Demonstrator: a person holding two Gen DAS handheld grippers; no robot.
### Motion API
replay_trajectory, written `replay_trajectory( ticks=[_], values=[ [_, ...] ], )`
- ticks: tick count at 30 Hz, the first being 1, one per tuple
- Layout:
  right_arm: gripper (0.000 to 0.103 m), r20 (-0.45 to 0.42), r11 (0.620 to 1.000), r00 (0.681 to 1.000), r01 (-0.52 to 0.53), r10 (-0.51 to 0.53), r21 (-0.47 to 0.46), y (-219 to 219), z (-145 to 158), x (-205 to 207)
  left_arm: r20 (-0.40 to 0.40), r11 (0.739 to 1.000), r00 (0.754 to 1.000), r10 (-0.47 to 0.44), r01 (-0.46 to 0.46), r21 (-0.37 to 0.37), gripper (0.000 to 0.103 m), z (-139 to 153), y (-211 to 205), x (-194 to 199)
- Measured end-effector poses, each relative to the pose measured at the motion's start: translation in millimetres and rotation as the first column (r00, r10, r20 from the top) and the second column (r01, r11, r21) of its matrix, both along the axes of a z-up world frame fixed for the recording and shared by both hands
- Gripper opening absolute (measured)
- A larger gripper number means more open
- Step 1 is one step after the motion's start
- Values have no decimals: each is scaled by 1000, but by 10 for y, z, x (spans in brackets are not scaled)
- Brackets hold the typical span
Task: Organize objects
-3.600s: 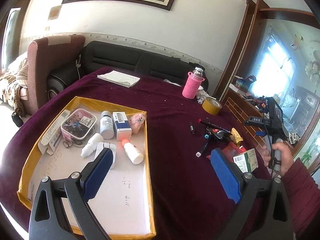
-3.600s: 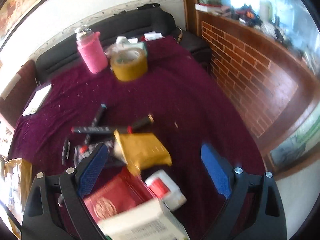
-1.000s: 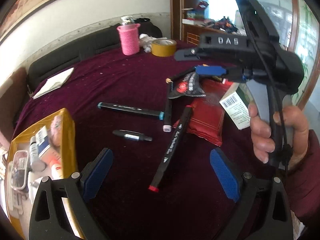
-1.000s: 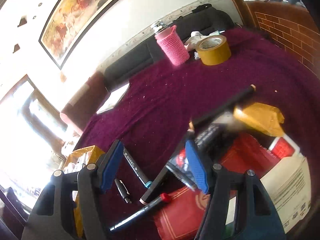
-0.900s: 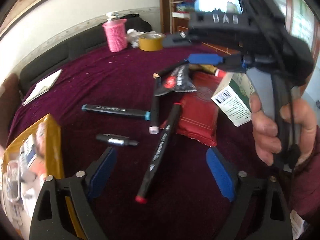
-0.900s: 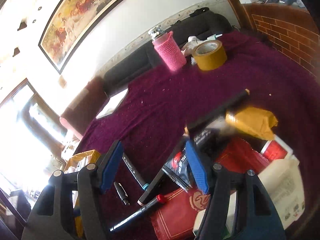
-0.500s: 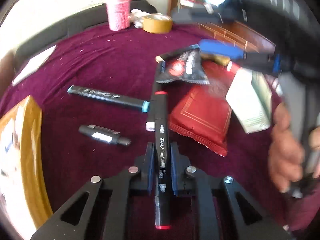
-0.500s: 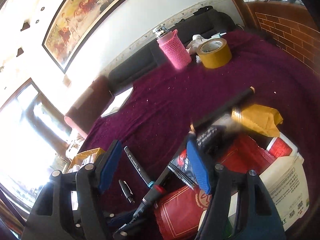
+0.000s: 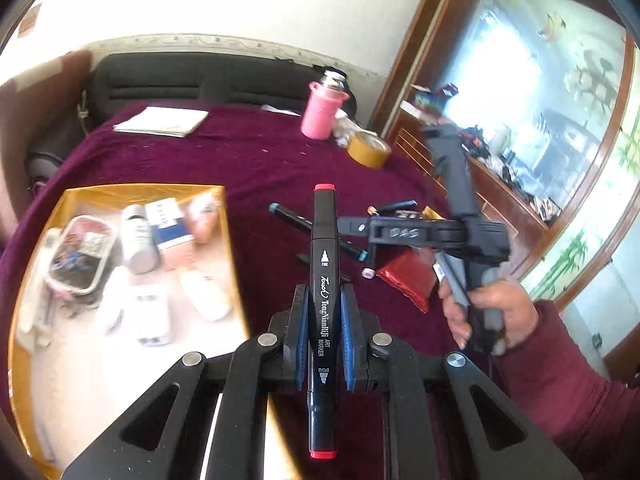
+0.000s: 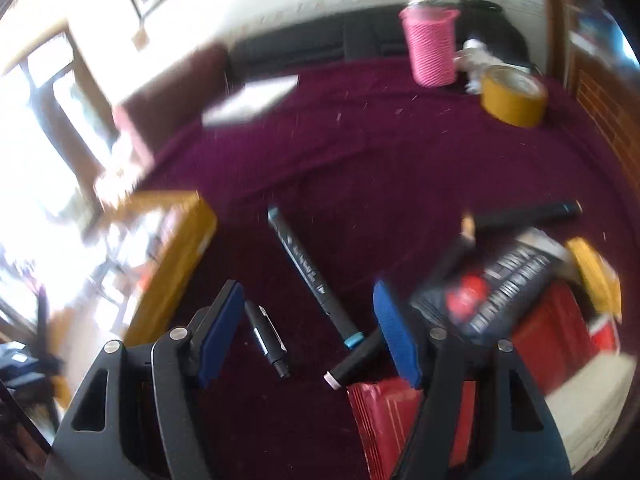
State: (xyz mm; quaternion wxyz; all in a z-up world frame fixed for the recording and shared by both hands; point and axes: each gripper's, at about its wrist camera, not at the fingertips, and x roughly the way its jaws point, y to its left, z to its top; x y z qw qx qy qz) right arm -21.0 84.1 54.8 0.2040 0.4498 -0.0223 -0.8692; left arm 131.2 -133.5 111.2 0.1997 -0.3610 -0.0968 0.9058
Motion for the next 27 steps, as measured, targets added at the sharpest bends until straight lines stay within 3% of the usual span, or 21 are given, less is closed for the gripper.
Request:
replay_trajectory(
  ticks=[3, 5, 7, 8, 9, 10, 11, 16, 21, 27],
  values=[
    [66, 45, 982, 998, -44, 36, 183, -338, -182, -253, -13, 999, 999, 52, -52, 6, 12, -28, -267, 105],
    [59, 84, 968, 996, -55, 35, 246, -450, -308, -388, -6, 996, 996, 87, -87, 15, 12, -74, -440, 162],
    [44, 116, 958, 993, -57, 25, 281, -514, -426, -506, 8, 993, 993, 119, -119, 22, 12, -134, -611, 197],
    [41, 104, 960, 994, -50, 21, 276, -507, -418, -524, 8, 990, 990, 137, -137, 13, 12, -181, -660, 173],
    [32, 110, 962, 994, -40, 10, 270, -493, -406, -535, 11, 988, 988, 154, -154, 6, 12, -212, -718, 175],
    [16, 116, 965, 993, -23, -7, 261, -472, -394, -551, 17, 986, 986, 166, -166, 10, 12, -248, -786, 183],
    [12, 126, 969, 992, -11, -21, 245, -441, -386, -559, 23, 984, 984, 175, -176, 19, 12, -287, -864, 212],
    [12, 123, 981, 991, 28, -52, 192, -314, -337, -453, 41, 975, 975, 218, -220, 41, 12, -381, -1041, 246],
    [12, 77, 995, 994, 67, -72, 69, -135, -60, -155, 46, 975, 975, 217, -219, 34, 12, -413, -1037, 271],
    [12, 43, 997, 999, -6, 10, -82, -269, 366, 258, 79, 977, 974, 212, -213, 6, 12, -487, -945, 203]
  ],
)
